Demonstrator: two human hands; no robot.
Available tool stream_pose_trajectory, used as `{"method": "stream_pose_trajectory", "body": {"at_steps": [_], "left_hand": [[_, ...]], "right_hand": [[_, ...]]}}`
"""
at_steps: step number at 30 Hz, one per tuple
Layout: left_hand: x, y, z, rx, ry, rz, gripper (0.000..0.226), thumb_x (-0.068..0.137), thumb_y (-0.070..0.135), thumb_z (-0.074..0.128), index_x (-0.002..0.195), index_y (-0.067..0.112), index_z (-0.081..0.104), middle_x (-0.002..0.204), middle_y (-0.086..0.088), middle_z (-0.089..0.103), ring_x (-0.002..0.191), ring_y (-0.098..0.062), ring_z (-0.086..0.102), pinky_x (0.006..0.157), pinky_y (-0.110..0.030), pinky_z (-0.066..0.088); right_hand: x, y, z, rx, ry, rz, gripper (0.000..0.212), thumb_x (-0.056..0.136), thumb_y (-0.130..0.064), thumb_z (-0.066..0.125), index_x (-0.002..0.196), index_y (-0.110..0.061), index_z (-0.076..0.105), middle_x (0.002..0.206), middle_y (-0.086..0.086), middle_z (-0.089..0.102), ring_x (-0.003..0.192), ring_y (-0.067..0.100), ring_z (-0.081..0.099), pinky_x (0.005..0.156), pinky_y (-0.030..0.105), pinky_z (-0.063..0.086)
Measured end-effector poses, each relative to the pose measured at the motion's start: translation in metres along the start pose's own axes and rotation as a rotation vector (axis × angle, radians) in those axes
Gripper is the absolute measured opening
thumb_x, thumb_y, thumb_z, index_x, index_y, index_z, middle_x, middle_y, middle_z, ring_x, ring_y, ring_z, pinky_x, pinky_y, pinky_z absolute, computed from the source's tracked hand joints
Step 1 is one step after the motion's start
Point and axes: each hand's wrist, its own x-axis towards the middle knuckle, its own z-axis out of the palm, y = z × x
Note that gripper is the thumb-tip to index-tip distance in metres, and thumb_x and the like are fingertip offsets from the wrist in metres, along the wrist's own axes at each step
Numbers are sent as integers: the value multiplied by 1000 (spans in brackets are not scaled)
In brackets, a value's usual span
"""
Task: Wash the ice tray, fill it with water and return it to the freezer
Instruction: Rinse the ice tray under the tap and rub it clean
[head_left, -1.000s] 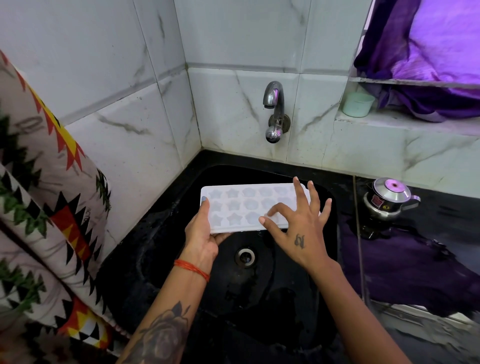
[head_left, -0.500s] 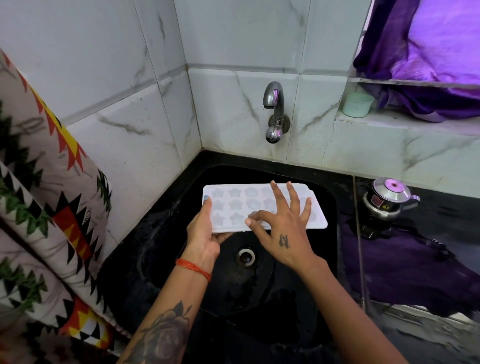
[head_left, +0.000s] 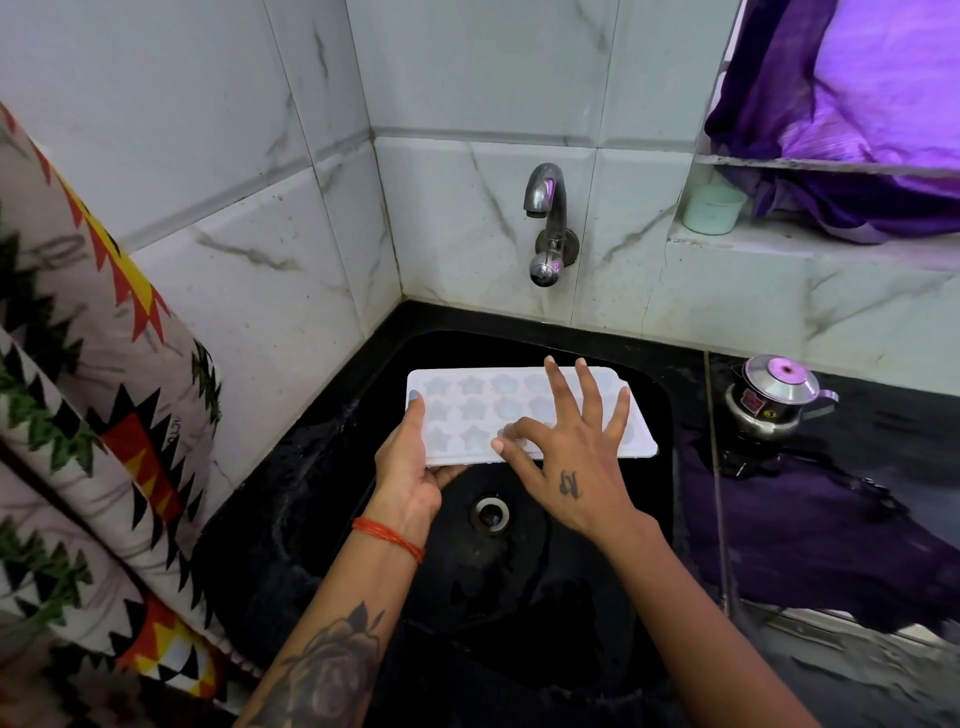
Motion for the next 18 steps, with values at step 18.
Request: {"method": "stream_pose_trajectory", "body": {"at_steps": [18], "left_hand": [[3,-3,-3,-12,2,-1,32,88,43,61,101,13,64,94,-10,71,84,-28,70,68,-42,58]], "right_hand": [[-2,-3,0,-20,9,7,43,88,-61,33,82,-35,67,157,11,22,146,33,-2,109,62,-14]]}}
